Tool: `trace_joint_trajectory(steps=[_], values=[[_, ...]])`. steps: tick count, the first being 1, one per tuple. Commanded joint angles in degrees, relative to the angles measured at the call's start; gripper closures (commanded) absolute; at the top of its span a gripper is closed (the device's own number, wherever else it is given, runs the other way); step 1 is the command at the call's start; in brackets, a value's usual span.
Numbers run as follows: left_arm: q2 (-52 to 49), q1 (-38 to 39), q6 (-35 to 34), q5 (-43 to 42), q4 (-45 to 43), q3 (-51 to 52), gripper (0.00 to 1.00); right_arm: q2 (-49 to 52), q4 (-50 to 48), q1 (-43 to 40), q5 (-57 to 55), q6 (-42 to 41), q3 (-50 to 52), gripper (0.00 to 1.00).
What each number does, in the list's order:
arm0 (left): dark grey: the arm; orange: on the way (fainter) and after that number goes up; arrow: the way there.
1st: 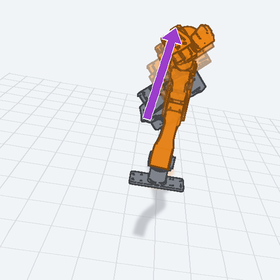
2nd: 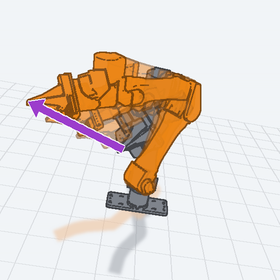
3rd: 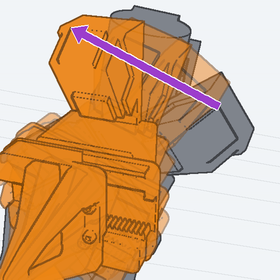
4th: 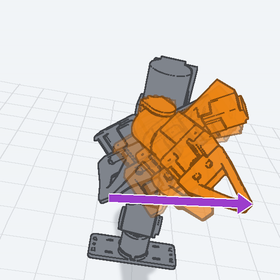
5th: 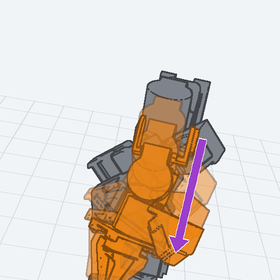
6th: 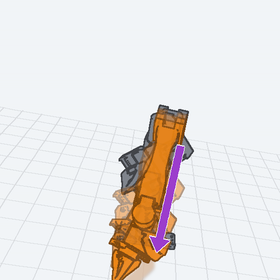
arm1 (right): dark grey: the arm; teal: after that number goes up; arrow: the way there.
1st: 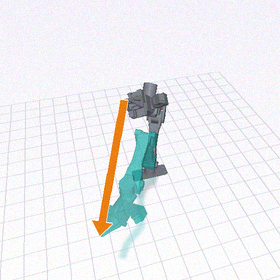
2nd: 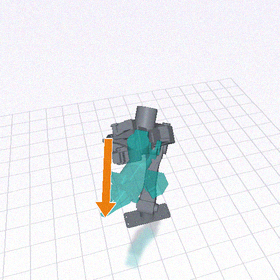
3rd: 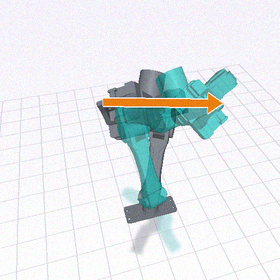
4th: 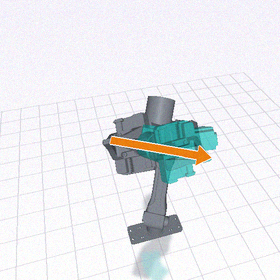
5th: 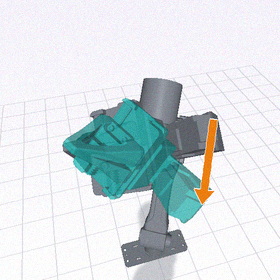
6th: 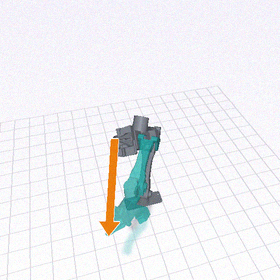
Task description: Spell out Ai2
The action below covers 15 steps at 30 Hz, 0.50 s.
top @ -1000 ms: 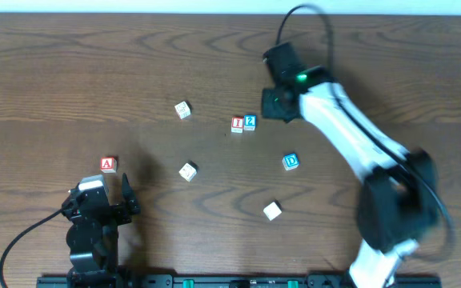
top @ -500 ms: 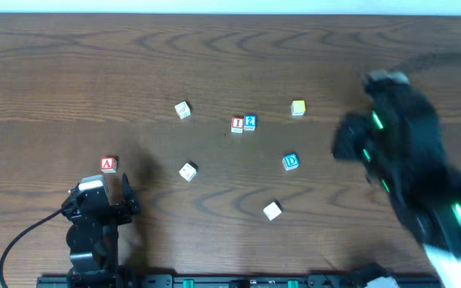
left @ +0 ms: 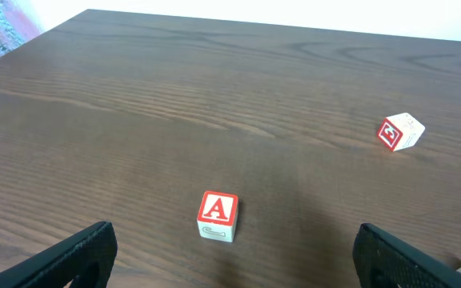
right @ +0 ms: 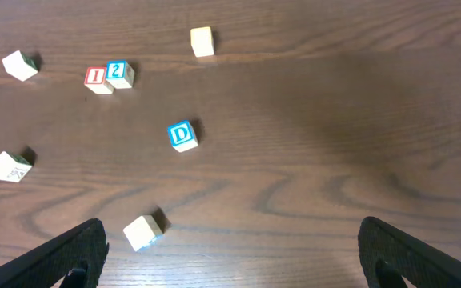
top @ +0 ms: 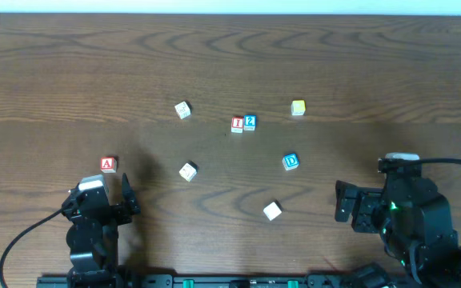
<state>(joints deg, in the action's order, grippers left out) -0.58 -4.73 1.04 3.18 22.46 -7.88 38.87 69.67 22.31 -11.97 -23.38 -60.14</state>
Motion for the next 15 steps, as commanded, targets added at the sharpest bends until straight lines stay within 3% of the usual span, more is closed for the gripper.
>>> trace_joint_trajectory(steps=[1,9,15], values=[[0.33,-0.07,-0.83,0.17,0.22,1.20,0.05,-0.31,0.28,-0.11,0.20,0.31,0.17,0.01],[0.33,-0.07,-0.83,0.15,0.22,1.20,0.05,-0.31,0.26,-0.11,-2.38,0.83,0.31,0.01],[0.33,-0.07,-0.83,0.15,0.22,1.20,0.04,-4.63,-7.91,-3.58,-2.95,13.97,4.13,0.01]])
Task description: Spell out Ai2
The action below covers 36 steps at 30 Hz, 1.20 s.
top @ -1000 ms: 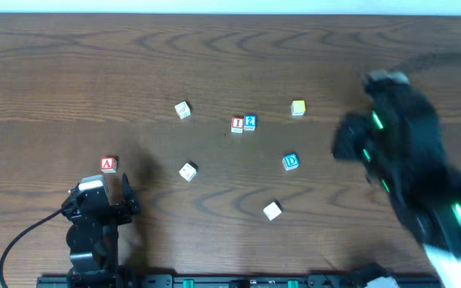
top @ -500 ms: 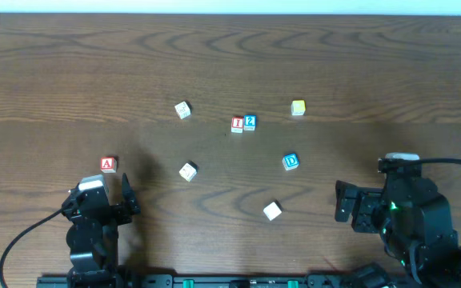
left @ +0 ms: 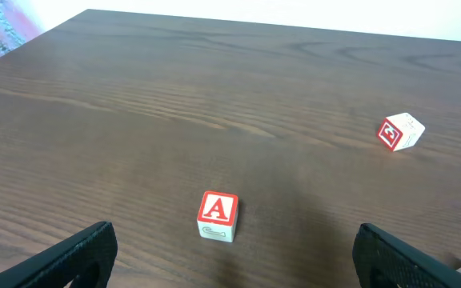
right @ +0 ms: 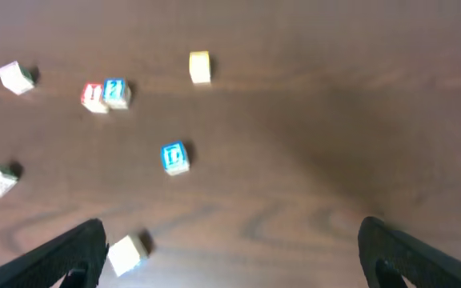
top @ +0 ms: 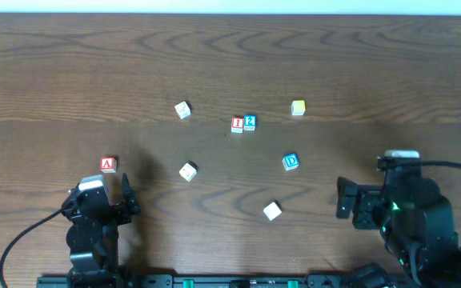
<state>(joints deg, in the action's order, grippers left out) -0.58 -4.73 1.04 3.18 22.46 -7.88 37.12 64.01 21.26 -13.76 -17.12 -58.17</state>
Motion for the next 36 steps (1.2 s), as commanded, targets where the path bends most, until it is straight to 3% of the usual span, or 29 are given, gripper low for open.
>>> trace_joint_trajectory(steps=[1,8,13,22,36], values=[[0.33,-0.07,-0.83,0.17,0.22,1.20,0.05,-4.48,-4.37,-4.00,-0.72,9.27,3.69,0.01],[0.33,-0.07,-0.83,0.15,0.22,1.20,0.05,-15.50,-17.99,-13.79,2.58,11.67,18.86,0.01],[0.33,-0.07,-0.83,0.17,0.22,1.20,0.05,-23.17,-24.57,-15.37,3.52,11.65,30.60,0.01],[0.33,-0.07,-0.83,0.15,0.22,1.20,0.05,-35.78,-24.44,-16.50,4.76,10.75,43.15,0.01],[0.33,-0.07,-0.83,0.15,0.22,1.20,0.05,-36.83,-24.11,-16.35,5.42,10.78,48.89,0.01]])
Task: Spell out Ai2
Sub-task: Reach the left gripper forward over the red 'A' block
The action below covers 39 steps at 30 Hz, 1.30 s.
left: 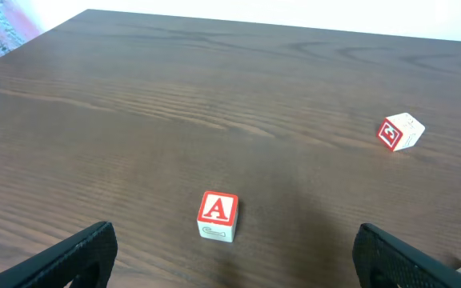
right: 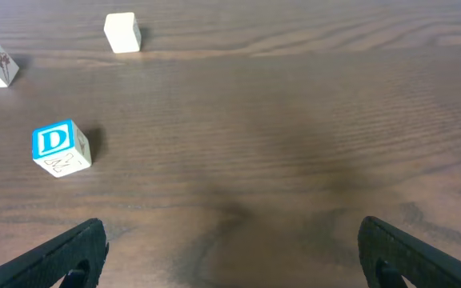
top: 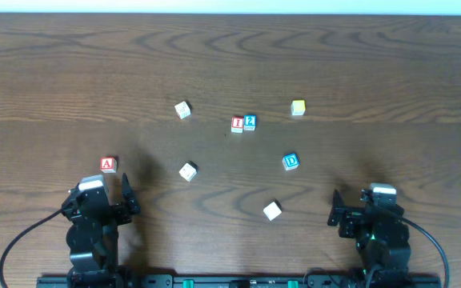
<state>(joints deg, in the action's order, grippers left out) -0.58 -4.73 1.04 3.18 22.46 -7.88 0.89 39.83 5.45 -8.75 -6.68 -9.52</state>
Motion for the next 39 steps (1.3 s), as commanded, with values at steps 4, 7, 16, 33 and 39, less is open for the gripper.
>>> trace_joint_trajectory(steps=[4,7,16,33,39], values=[[0.33,-0.07,-0.83,0.17,0.22,1.20,0.05,-0.57,0.07,-0.55,0.42,0.33,0.24,0.01],[0.33,-0.07,-0.83,0.15,0.22,1.20,0.05,-0.57,0.07,-0.55,0.42,0.33,0.24,0.01],[0.33,-0.07,-0.81,0.33,0.22,1.20,0.05,-0.57,0.07,-0.55,0.42,0.33,0.24,0.01],[0.33,-0.13,-11.96,-4.13,-0.44,1.20,0.05,-0.57,0.07,-0.55,0.42,0.33,0.24,0.01],[0.04,-0.13,-8.20,-3.96,-0.09,1.18,0.05,-0.57,0.09,-0.55,0.39,0.33,0.24,0.01]])
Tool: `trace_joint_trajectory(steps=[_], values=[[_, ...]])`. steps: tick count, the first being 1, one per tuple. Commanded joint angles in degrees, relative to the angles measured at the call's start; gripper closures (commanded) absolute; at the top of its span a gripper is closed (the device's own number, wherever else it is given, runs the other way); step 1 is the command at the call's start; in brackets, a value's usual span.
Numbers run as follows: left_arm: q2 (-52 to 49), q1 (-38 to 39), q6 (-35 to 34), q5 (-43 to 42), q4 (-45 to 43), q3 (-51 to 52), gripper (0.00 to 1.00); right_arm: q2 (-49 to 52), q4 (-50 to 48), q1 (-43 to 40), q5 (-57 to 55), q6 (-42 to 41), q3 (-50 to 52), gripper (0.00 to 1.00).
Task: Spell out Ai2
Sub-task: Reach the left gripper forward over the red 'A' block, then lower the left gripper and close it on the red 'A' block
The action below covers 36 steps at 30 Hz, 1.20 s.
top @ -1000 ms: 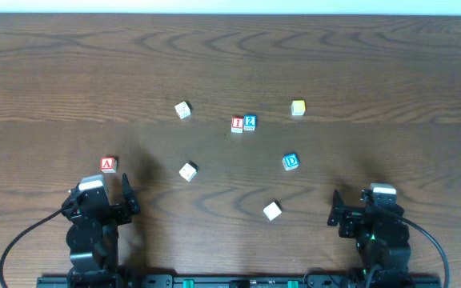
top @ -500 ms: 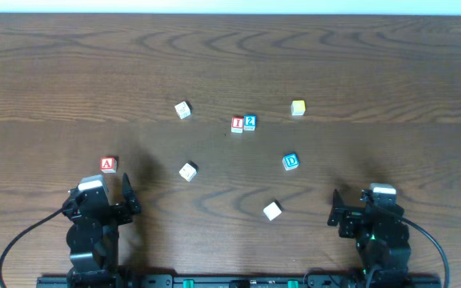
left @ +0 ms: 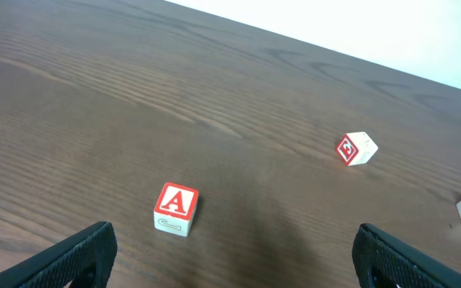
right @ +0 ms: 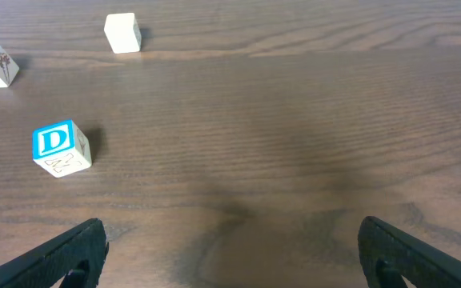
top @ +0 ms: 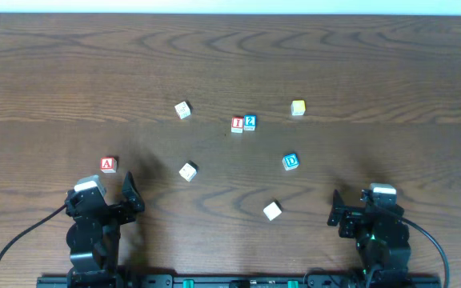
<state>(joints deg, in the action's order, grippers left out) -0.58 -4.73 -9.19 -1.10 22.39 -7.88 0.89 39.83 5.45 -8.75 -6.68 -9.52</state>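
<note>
The red A block (top: 108, 165) (left: 175, 209) lies at the table's left, just ahead of my left gripper (top: 104, 200) (left: 234, 264), which is open and empty. The red I block (top: 237, 124) and blue 2 block (top: 250, 122) touch side by side near the middle. My right gripper (top: 360, 214) (right: 234, 260) stands open and empty near the front right edge.
A blue D block (top: 291, 162) (right: 60, 148), a yellow block (top: 298, 107) (right: 122, 33) and three pale blocks (top: 182, 110) (top: 187, 170) (top: 272, 210) lie scattered on the wooden table (top: 390, 80). One pale block with a red face (left: 355, 148) shows in the left wrist view.
My left gripper has turned slightly to the right; the A block now sits further left in its view. The right arm and all blocks are where they were.
At first my right arm stood raised, its camera looking down over most blocks. It then shifted slightly, and later rested low at the front right edge. The left gripper stayed behind the A block until its slight turn now. No block has moved.
</note>
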Motion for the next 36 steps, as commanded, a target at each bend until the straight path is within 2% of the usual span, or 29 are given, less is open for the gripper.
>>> trace_joint_trajectory(steps=[1,5,9,13,21,25,30,36], values=[[-0.31,-0.13,2.38,1.79,0.00,1.11,0.05,-0.57,0.07,-0.55,0.42,0.33,0.24,0.01],[-5.31,-0.13,2.32,7.32,0.04,-1.03,0.05,-0.57,0.07,-0.55,0.42,0.33,0.24,0.01],[-15.10,-0.13,2.34,12.57,0.33,-5.95,0.05,-0.57,0.09,-0.55,0.42,0.33,0.24,0.01],[-28.44,-0.13,2.38,15.30,2.23,-13.99,0.05,-0.57,0.09,-0.55,0.42,0.33,0.24,0.01],[-57.46,-0.31,2.36,21.70,13.46,-33.24,0.05,-0.57,0.07,-0.55,0.39,0.33,0.24,0.01],[-69.59,-1.33,2.34,16.02,15.96,-40.63,0.05,-0.57,0.07,-0.55,0.39,0.33,0.24,0.01],[-77.90,-2.97,2.86,10.36,14.75,-44.37,0.05,-0.57,0.07,-0.55,0.39,0.33,0.24,0.01],[-81.90,-8.92,11.89,-4.42,11.87,-44.37,0.05,-0.57,0.07,-0.55,0.42,0.33,0.24,0.01]])
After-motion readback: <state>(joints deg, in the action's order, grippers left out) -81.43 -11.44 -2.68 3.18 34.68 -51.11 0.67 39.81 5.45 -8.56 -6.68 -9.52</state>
